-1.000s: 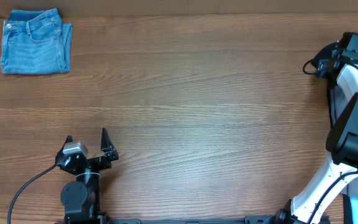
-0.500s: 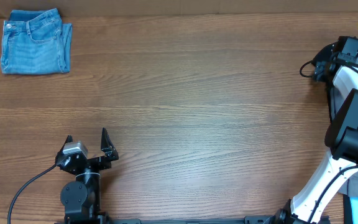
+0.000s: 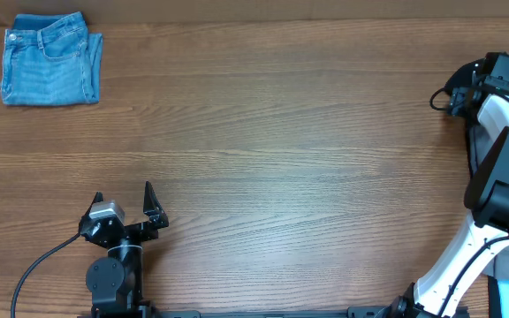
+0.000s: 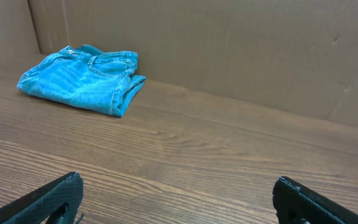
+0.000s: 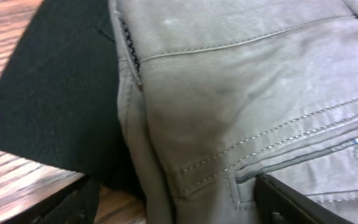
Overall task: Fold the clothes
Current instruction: 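Grasp the grey shorts waistband with the right gripper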
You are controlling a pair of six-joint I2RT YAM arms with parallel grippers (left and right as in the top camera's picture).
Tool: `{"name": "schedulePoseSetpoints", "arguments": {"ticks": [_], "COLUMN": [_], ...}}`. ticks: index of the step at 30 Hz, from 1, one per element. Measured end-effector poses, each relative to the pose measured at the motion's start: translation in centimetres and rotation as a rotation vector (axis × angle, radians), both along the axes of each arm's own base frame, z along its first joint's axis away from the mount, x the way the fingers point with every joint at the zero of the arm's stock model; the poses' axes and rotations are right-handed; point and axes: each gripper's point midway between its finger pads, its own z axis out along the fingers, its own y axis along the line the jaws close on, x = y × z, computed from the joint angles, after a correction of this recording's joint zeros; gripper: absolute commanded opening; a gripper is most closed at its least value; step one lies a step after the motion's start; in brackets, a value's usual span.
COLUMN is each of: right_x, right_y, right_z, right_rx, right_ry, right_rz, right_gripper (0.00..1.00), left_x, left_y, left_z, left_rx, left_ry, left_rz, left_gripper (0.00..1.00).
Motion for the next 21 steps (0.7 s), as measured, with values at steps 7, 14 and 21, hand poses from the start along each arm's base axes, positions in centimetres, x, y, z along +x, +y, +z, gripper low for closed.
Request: {"name": "schedulePoseSetpoints", "arguments": {"ticks": [7,14,21], "right_x": [0.5,0.6,-0.2], "right_y": [0.5,0.9,0.3], "right_z": [1.2,2.2,0.5], "right_rx": [0.085,0.105,0.097], "right_ry": [-0.014,0.008,0.059], "right_rz": [0.017,0.039,0.025], "right_gripper": [0.88,0.91,0.88], "left_x": [0.0,0.0,0.0], "left_y": [0.0,0.0,0.0], "left_z": [0.0,0.0,0.0], "left_rx": [0.000,0.000,0.000], "left_ry": [0.000,0.000,0.000], "left_rz": [0.000,0.000,0.000], "left_gripper": [1.00,1.00,1.00]}}
